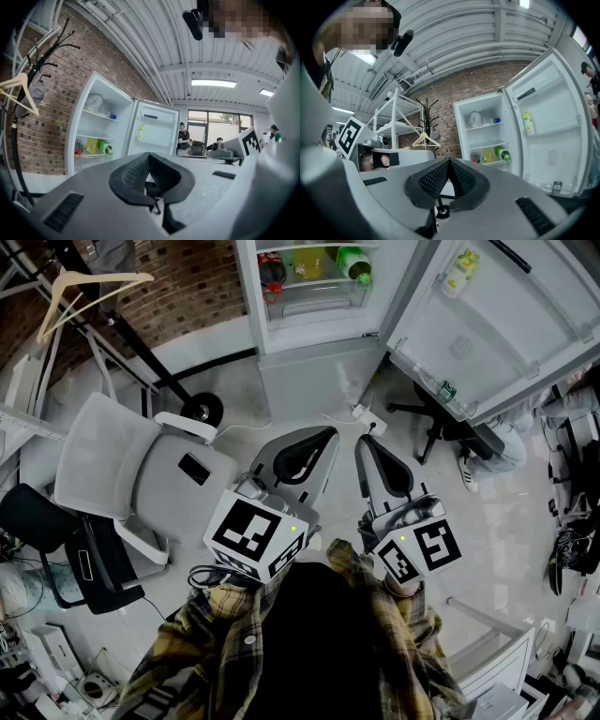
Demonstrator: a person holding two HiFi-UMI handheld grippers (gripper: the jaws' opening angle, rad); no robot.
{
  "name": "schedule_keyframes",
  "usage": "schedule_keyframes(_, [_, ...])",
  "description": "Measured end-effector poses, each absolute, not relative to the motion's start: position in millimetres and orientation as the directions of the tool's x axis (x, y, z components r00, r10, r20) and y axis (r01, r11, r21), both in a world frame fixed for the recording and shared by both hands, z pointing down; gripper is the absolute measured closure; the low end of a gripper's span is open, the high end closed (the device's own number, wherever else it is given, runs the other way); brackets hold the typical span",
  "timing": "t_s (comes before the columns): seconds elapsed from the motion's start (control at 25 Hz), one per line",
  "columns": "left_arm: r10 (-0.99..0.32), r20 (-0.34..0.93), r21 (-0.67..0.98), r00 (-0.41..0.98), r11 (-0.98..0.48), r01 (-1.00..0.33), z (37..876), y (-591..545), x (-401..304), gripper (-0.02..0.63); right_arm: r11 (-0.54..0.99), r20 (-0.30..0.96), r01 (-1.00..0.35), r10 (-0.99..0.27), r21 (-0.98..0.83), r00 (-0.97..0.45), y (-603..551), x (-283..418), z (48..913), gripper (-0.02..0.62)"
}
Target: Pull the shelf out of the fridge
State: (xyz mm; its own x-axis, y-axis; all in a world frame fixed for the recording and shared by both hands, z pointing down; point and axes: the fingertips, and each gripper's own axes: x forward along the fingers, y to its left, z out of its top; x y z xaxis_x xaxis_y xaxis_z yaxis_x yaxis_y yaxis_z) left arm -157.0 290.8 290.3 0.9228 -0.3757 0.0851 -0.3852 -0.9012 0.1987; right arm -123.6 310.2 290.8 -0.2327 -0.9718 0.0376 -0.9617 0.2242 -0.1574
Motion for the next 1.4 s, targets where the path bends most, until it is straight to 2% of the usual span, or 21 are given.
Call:
schedule_keyframes(0.96, [-0.441, 0.081, 0.196, 0.894, -0.872, -0.449, 291.1, 321.1, -142.0, 0.603, 0.279, 0.03, -0.941, -0.957, -0.19, -0.289, 341.3, -103.6, 296.7, 0.578])
schedule_keyframes(1.4, [-0.439, 0.081, 0.187, 0.895, -0.875, -0.446, 292.5, 281.0, -121.7, 0.603, 0.279, 0.02, -0.939, -0.957, -0.201, -0.288, 301.6, -85.1, 299.4, 0.578])
